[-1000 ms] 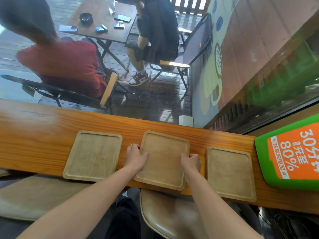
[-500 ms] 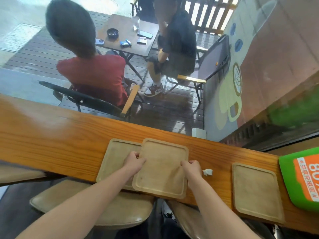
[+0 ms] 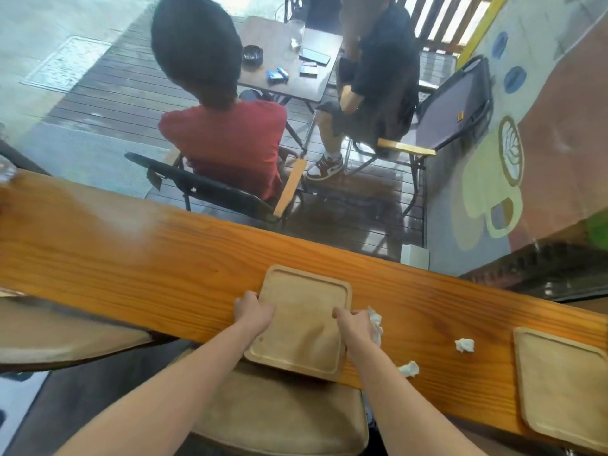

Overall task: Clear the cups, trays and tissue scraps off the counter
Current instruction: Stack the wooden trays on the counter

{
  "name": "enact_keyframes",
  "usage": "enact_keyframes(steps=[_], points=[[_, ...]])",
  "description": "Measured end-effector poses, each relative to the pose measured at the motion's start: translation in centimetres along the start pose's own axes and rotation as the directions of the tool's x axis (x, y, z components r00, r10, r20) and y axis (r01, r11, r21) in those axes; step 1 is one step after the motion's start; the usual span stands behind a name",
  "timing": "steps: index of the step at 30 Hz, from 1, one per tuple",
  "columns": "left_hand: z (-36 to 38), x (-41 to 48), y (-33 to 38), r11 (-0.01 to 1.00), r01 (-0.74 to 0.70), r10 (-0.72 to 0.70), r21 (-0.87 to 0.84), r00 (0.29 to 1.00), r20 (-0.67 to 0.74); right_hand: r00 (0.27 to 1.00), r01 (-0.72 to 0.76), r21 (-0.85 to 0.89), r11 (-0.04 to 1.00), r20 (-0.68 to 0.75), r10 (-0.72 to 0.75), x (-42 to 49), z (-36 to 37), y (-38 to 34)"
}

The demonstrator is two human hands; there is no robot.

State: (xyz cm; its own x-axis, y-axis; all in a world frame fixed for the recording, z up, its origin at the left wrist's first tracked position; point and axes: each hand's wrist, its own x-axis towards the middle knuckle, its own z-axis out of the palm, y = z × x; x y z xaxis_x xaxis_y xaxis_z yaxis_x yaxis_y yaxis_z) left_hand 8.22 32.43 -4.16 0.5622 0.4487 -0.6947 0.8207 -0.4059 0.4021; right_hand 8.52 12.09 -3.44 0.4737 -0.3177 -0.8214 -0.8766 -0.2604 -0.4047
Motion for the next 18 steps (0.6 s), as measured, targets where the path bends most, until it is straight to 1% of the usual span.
enact_keyframes(steps=[2, 5, 9, 13, 18], points=[[0.2, 0.2, 0.1, 0.999, 0.009, -0.01, 0.035, 1.0, 0.01, 1.0, -0.017, 0.019, 1.0, 0.002, 0.017, 0.1, 0.5, -0.2], [0.5, 0.6, 0.2, 0.996, -0.012, 0.008, 0.087, 0.999, 0.04, 1.0, -0.026, 0.001, 1.0, -0.002, 0.026, 0.2, 0.7, -0.3], [0.9, 0.6, 0.2, 0.986, -0.033, 0.026, 0.16, 0.998, 0.049, 1.0, -0.014, -0.01, 1.0, 0.003, 0.014, 0.2, 0.7, -0.3], [0.7, 0.4, 0.2, 0.984, -0.06, 0.048, 0.169, 0.996, 0.074, 1.0, 0.004, -0.042, 0.999, -0.014, -0.005, -0.1, 0.6, -0.4], [-0.3, 0.5, 0.7, 0.974, -0.053, 0.028, 0.22, 0.993, 0.116, 0.999, 0.032, -0.098, 0.995, 0.04, -0.029, -0.5, -0.1, -0.4]])
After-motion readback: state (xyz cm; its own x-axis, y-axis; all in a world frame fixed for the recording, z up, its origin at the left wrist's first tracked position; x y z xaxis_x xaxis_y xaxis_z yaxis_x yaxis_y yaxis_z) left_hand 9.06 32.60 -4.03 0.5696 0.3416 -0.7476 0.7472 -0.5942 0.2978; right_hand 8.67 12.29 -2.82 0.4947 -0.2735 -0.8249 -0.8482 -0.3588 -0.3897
